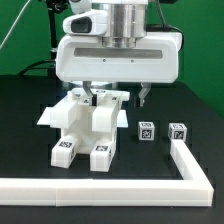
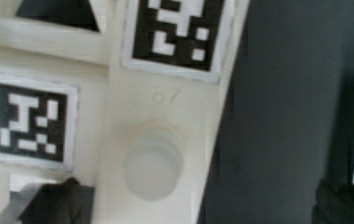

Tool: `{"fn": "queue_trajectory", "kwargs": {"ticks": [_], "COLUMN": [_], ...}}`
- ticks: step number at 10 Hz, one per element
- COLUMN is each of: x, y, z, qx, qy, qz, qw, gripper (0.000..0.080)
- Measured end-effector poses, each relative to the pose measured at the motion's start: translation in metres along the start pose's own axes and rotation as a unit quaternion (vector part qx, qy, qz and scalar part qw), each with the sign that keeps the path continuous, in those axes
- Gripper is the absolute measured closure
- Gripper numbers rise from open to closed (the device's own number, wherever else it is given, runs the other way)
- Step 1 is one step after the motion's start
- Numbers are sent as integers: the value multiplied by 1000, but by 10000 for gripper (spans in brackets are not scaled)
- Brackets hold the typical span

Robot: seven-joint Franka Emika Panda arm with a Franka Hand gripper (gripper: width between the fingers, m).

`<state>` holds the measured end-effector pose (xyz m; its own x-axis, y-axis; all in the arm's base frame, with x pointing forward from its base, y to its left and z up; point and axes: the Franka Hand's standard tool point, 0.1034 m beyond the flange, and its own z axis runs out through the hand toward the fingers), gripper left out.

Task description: Assemble chair

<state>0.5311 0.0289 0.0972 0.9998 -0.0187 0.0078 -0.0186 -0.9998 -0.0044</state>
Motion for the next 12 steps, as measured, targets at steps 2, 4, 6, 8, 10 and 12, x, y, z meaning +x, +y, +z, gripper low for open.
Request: {"fn": "queue_trajectory", "kwargs": {"ticks": [2, 4, 6, 8, 10, 12], "x": [0, -1, -2, -13, -46, -66], "y": [0, -6, -13, -37, -74, -99], "z": [0, -15, -38, -57, -47, -37], "qx": [0, 3, 11, 19, 24, 23], "qy": [0, -21, -30, -26, -7, 8], "qz": [0, 10, 24, 44, 34, 30], "qw": [1000, 1000, 999, 999, 999, 999], "gripper": [151, 151, 151, 151, 151, 151]}}
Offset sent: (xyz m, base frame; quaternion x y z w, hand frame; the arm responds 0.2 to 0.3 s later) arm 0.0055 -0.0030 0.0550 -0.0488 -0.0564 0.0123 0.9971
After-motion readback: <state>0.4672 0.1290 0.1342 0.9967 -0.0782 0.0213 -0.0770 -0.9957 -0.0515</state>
